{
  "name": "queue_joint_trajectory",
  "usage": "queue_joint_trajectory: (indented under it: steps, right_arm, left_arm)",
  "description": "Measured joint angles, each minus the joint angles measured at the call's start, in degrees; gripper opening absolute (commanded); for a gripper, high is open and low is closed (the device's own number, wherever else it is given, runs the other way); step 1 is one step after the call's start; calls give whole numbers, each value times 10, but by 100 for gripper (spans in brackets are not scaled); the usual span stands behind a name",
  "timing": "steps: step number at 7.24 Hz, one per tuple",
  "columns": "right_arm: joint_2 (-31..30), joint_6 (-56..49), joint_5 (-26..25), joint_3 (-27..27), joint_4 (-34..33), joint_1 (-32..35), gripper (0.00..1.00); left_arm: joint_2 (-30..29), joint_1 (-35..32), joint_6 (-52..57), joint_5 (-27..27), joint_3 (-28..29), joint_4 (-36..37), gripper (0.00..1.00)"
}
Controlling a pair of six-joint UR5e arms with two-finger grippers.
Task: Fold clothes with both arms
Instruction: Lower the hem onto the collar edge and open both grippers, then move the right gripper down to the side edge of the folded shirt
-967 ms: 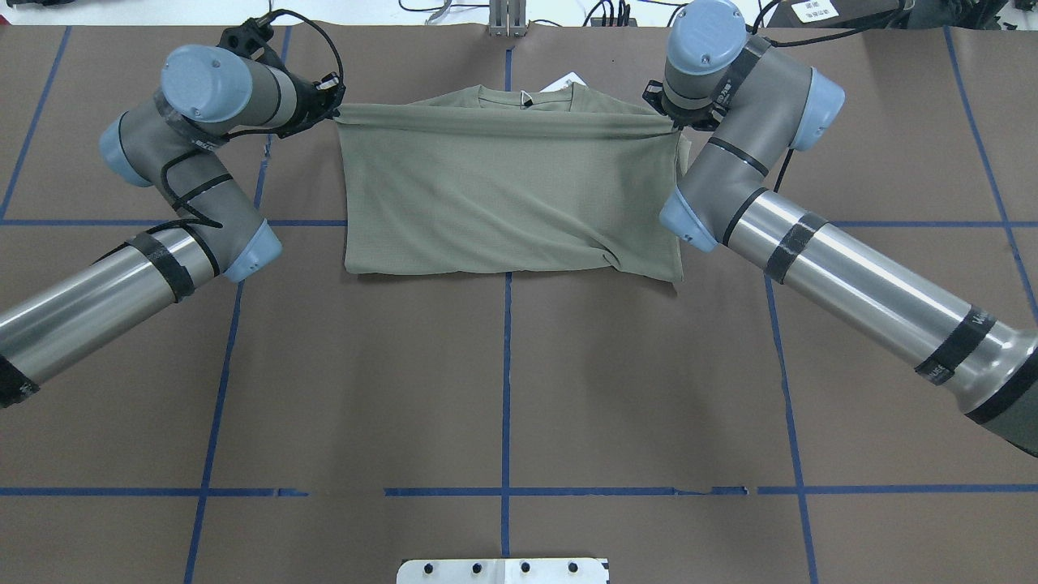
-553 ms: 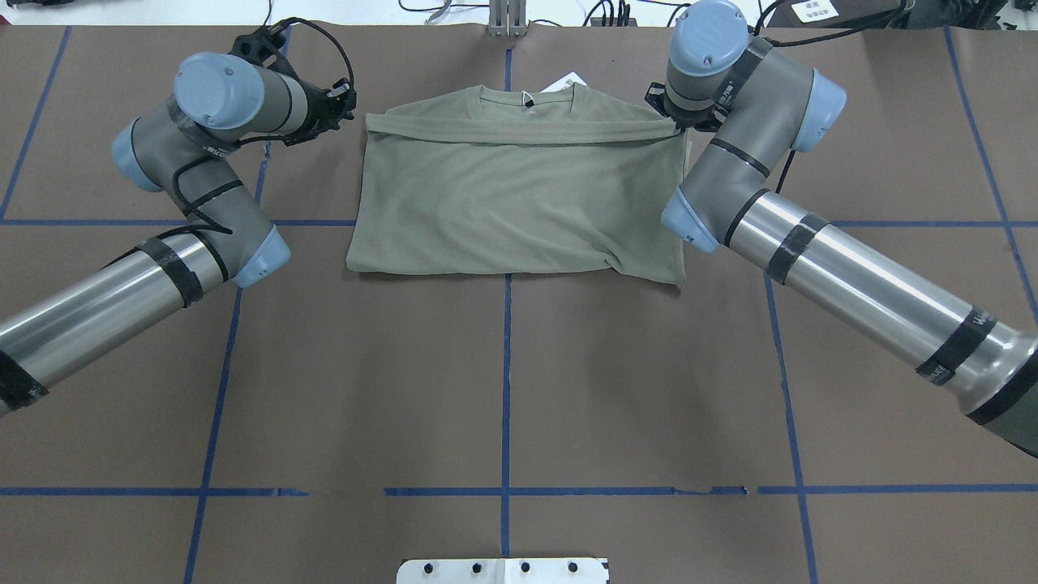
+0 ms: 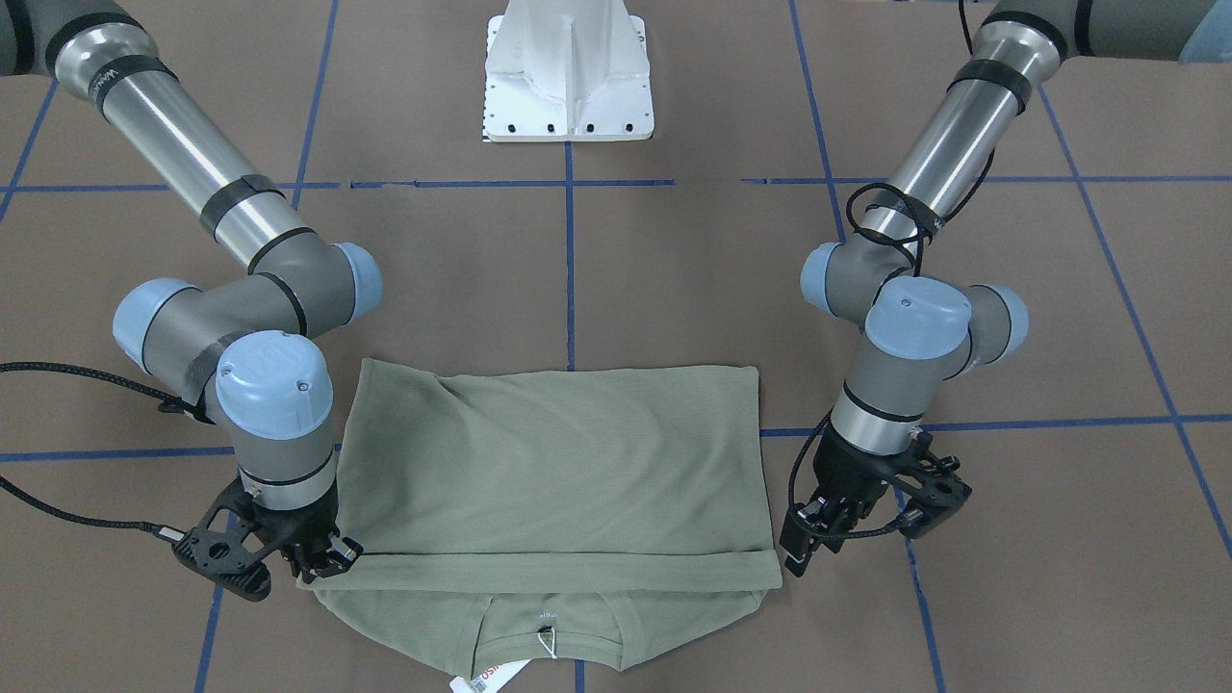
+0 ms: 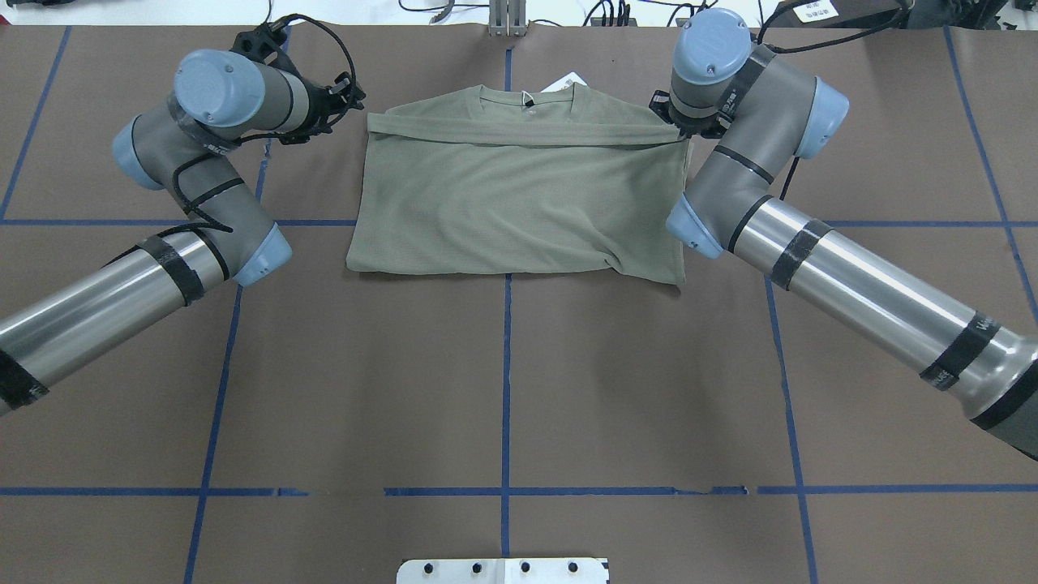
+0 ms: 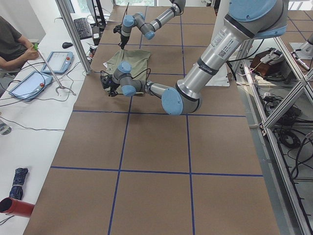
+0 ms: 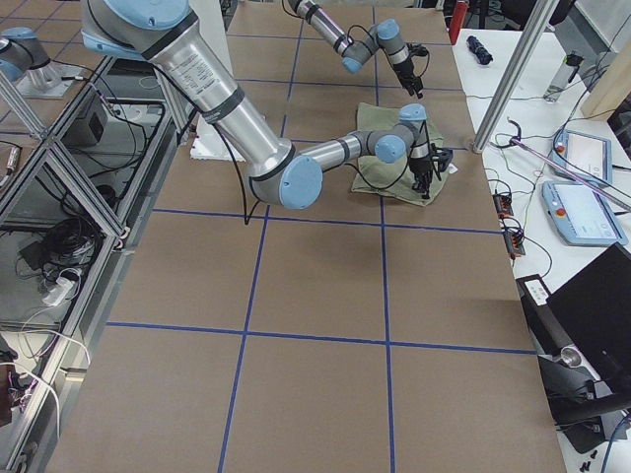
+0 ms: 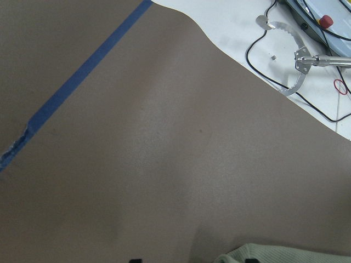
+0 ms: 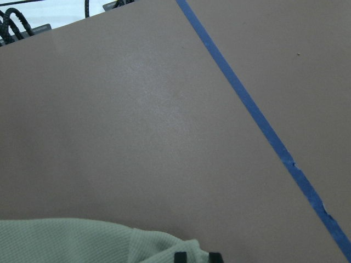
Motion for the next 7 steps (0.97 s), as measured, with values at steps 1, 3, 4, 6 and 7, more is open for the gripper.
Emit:
queue_joint_trajectory:
  steps: [1, 3, 4, 6, 7]
  right_arm:
    - [-2, -18, -1, 1, 12, 3, 100]
    - [-31, -47, 16, 53, 23, 13, 100]
    - [-71, -29, 30, 114, 25, 5, 100]
    - [-167, 66, 35, 249, 28, -40, 100]
    - [-216, 108, 23, 311, 28, -68, 100]
  left_arm:
    - [0, 0, -1, 0, -3, 0, 70]
    - [4, -1, 0, -1, -18, 0, 70]
    - [6, -2, 0, -2, -25, 0, 70]
    - [7, -2, 0, -4, -33, 0, 69]
    - [8, -2, 0, -5, -35, 0, 69]
